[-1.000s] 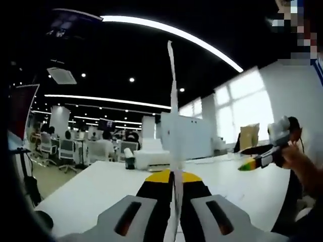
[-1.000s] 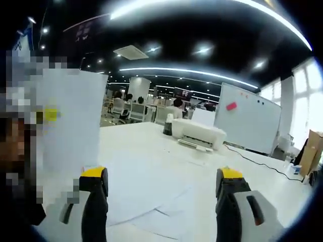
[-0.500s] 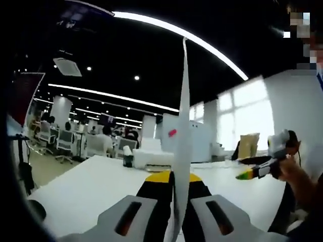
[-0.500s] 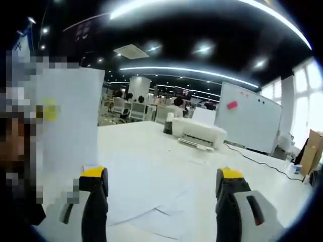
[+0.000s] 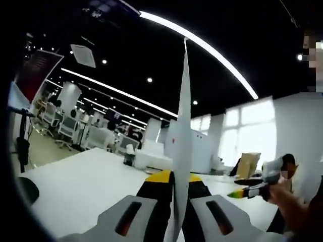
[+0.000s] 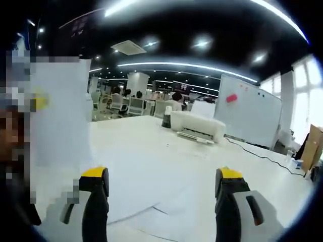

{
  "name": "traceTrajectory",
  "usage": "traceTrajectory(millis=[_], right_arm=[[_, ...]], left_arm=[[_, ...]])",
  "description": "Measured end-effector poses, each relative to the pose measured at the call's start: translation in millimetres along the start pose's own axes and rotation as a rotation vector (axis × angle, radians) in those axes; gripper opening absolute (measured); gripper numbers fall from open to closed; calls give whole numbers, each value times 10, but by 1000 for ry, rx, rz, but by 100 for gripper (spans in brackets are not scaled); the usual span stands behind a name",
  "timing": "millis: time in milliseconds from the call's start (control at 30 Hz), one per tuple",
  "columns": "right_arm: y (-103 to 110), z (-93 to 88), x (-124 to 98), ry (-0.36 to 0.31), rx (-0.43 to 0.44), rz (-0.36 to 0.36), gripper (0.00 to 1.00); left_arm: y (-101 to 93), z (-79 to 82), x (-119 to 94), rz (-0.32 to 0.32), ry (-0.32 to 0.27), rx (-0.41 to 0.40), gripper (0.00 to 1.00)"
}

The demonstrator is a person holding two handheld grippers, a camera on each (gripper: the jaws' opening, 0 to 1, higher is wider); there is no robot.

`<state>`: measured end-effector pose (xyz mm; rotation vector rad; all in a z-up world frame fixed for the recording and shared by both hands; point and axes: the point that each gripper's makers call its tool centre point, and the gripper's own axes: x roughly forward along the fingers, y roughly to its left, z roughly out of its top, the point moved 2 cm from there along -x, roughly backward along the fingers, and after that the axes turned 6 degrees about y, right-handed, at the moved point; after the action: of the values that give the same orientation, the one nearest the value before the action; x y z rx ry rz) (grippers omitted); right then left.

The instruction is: Organize the stack of printing papers by aligning and flattening the scattered papers on the table

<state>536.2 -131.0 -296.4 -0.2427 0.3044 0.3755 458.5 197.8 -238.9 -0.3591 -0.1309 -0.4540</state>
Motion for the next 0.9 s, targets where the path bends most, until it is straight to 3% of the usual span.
traceTrajectory(millis=[467, 900], right_arm=[[-16, -149, 370, 20, -6, 41, 82], [-8, -376, 760, 52, 15, 71, 82]], left_arm=[[222, 46, -98, 56, -55, -79, 6], [273, 133, -187, 75, -89, -97, 6]])
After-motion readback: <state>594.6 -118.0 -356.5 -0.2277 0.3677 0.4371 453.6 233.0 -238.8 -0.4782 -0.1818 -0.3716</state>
